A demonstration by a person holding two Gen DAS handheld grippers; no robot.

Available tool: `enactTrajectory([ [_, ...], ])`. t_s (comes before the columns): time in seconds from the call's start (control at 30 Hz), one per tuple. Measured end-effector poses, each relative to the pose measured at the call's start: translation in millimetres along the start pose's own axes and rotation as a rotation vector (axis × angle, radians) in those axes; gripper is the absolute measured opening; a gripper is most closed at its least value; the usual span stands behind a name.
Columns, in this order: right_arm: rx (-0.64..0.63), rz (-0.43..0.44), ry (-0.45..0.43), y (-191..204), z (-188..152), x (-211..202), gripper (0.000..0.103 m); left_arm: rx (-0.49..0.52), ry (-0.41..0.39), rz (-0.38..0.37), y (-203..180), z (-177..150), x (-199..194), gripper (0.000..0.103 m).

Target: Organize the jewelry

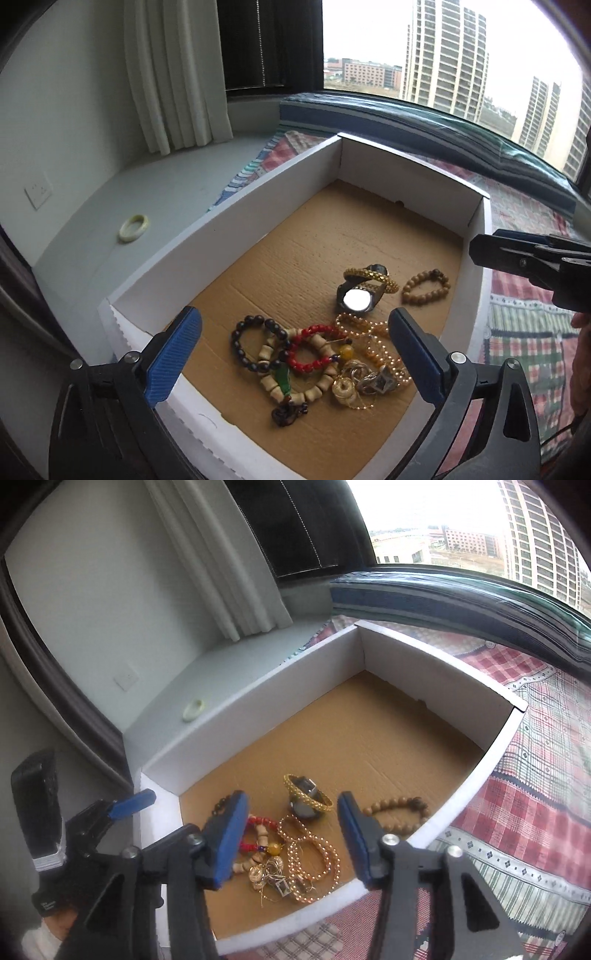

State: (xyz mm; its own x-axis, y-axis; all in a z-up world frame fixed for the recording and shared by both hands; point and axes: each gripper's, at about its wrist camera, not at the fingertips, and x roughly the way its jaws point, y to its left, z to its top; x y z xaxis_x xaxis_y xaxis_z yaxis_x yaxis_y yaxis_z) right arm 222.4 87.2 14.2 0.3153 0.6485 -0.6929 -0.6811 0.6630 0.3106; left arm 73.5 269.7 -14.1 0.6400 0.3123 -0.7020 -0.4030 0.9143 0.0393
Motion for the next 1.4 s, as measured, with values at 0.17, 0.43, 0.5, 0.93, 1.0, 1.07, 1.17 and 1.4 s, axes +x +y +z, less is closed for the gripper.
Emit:
enactTrajectory([
  [0.17, -0.076, -0.088, -0.007, 7.8, -11.2, -4.4, 0.077, -0.041, -0.045, 0.123, -4.7, -4.7, -13.4, 0.102],
  [0.43, -0.149, -0.177, 0.017, 10.9, -29.4, -1.1, 0.079, -0.089, 0.036, 0.122, -2.7, -17.8, -8.3, 0.102],
  [0.5, -0.167, -0.184, 0.028, 13.5, -31.7, 1.2, 0.079, -0.095, 0.050, 0.128, -3.1, -19.1, -8.4, 0.102],
  [0.93, -0.220, -0.240, 0.076, 29.7, -33.3, 16.5, 0.079, -0.142, 0.111, 0.135, 7.0, -21.3, -4.1, 0.102],
  [1.0, -0.222, -0.250, 0.081, 30.1, -34.3, 18.2, 0.079, -0.152, 0.111, 0.135, 8.8, -21.2, -4.4, 0.102],
  [1.07, -0.219, -0.252, 0.086, 29.7, -33.5, 19.5, 0.079, -0.159, 0.110, 0.135, 10.2, -21.7, -5.3, 0.102],
  [1.17, -0.220, -0.256, 0.089, 30.1, -32.1, 20.0, 0.079, -0.165, 0.109, 0.134, 12.1, -21.7, -6.2, 0.102],
  [1.4, -0.219, -0.271, 0.098, 30.5, -32.4, 24.8, 0.079, -0.170, 0.110, 0.131, 12.8, -23.0, -6.0, 0.102],
])
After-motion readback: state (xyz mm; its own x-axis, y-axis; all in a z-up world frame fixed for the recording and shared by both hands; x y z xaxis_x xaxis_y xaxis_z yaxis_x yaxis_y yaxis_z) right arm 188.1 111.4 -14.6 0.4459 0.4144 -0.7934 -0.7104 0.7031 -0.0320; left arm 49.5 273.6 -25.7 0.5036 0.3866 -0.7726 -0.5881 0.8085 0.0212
